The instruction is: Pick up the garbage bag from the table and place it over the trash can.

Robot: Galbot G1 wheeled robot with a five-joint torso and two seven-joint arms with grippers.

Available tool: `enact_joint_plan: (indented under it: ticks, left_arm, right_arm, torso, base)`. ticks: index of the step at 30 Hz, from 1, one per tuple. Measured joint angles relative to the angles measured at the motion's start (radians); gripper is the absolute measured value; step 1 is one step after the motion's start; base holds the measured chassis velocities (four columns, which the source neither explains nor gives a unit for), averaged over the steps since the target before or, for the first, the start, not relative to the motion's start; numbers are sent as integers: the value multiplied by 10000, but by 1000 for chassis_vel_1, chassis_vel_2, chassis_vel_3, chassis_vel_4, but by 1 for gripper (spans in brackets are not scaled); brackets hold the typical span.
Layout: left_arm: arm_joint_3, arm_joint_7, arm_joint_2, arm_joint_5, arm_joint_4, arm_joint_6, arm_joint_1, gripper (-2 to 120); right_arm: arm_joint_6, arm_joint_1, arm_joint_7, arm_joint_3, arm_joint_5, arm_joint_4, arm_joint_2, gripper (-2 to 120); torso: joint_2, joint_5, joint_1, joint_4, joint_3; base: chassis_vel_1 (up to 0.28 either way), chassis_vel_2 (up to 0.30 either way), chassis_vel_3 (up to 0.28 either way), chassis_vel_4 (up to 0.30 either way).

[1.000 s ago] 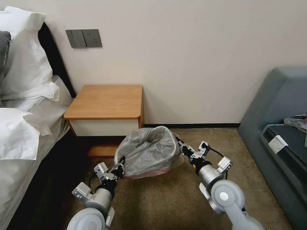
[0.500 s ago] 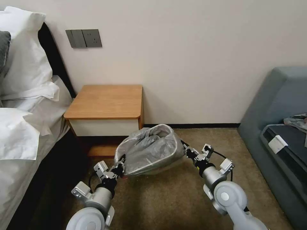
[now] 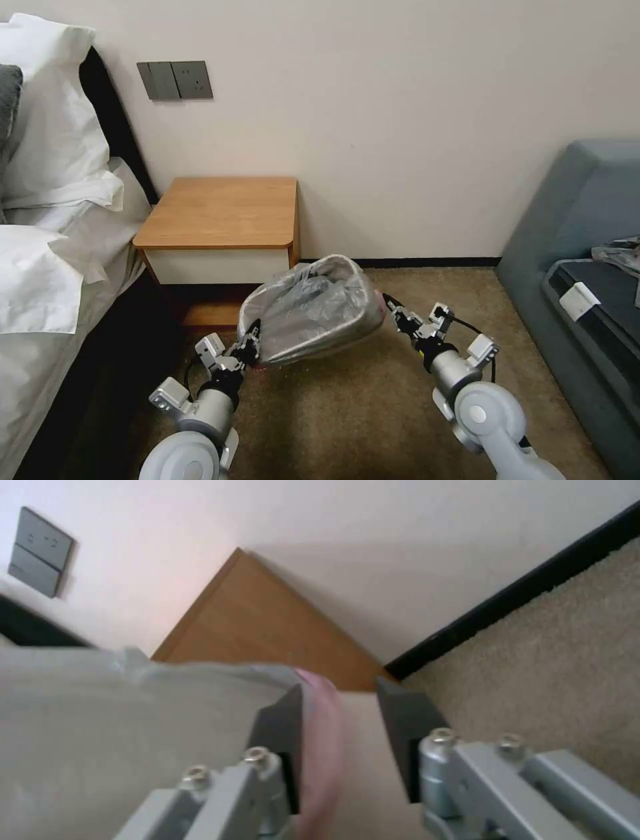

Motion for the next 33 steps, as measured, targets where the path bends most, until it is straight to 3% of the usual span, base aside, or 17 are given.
enact_joint_plan:
  ticks: [7,10,12,15,18,23,25,27,31,33]
  left_arm:
    - [43,-12,41,539,146,-54,-17,3]
    - [109,364,138,1503,301,-169,20,3]
    - [132,460,164,1774,340,-181,30,3]
    - [270,786,188,2925,589,-382,29,3]
    - [391,1099,268,3582,774,-498,-60,3]
    - [484,1523,347,4418,911,-644,-105,3]
    - [505,1819,379,5068,975,-782,-120,3]
    - [507,1898,382,5225,980,-801,-128,3]
    - [507,2302,379,6046,991,-996,-190,3]
    - [505,2327,380,6125,990,-1012,-221,3]
  right_arm:
    - [24,-423,-297,670,19,556,-53,58]
    - [13,-269,-231,683,-63,1697,-736,73]
    - [94,-118,-291,501,-458,1876,-1033,76]
    - [344,438,-776,-356,-2211,2013,-1955,91]
    - [133,651,-1148,-877,-3059,2218,-2597,97]
    - [-52,1241,-1632,-1892,-4290,2283,-3614,89]
    - [-181,2045,-1876,-2809,-4769,2267,-4376,76]
    - [-246,2264,-1890,-3048,-4831,2266,-4532,73]
    - [-1007,3766,-2024,-4677,-5174,2270,-5292,54]
    - [-1166,4043,-2038,-5025,-5193,2288,-5404,51]
  torso:
    - [0,0,0,-1,0]
    - [1,-8,0,-2,-1]
    - [0,-7,0,-1,-1]
    - [0,1,0,3,0]
    - [0,-3,0,1,0]
    - [0,0,0,-2,0]
    - [0,1,0,1,0]
    - [0,0,0,1,0]
    - [0,-1,0,1,0]
    - [0,-2,0,1,0]
  base:
    - [0,0,0,0]
    - [0,0,0,0]
    - [0,0,0,0]
    - [0,0,0,0]
    - [0,0,0,0]
    - [0,0,0,0]
    - [0,0,0,0]
    - [0,0,0,0]
    - [0,0,0,0]
    - [0,0,0,0]
